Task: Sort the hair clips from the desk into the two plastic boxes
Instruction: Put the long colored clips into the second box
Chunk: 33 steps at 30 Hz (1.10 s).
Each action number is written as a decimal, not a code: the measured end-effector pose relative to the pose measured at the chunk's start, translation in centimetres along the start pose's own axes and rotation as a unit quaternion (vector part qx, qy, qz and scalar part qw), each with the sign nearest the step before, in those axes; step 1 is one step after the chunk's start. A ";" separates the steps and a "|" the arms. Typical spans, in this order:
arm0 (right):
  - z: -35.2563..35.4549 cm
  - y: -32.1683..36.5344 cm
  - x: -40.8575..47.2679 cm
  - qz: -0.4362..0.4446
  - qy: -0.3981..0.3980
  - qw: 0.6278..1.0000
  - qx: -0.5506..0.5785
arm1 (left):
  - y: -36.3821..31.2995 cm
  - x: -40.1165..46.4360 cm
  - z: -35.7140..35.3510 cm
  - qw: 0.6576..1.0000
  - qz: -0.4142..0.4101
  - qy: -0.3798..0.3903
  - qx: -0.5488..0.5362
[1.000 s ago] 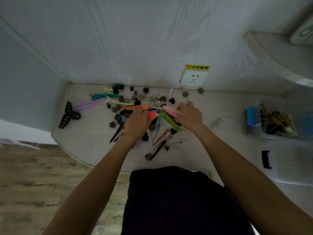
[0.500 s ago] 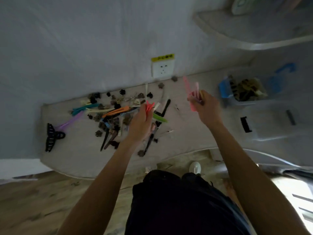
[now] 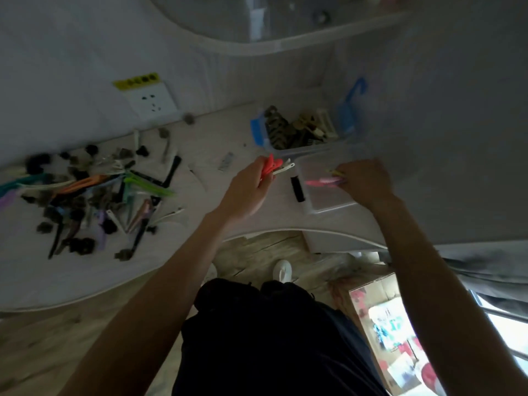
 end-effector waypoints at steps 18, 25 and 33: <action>-4.6 -3.5 -5.7 0.004 -0.139 0.985 0.104 | -3.5 5.7 -11.0 0.969 -0.052 0.138 0.198; -5.6 -0.7 -5.7 -0.025 -0.158 0.978 0.136 | 0.8 2.2 -7.0 0.961 -0.135 0.065 0.233; -3.2 6.5 -4.6 -0.006 -0.229 0.959 0.164 | 4.9 -2.5 -0.1 0.976 -0.102 -0.122 0.148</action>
Point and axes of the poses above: each hand's wrist, its own x-axis towards the middle knuckle, its own z-axis out of the back of the hand, y = z × x, the point moved 1 cm from there along x, towards the middle knuckle, and after that the axes turned 11 degrees about -x, right-handed, at the moved point
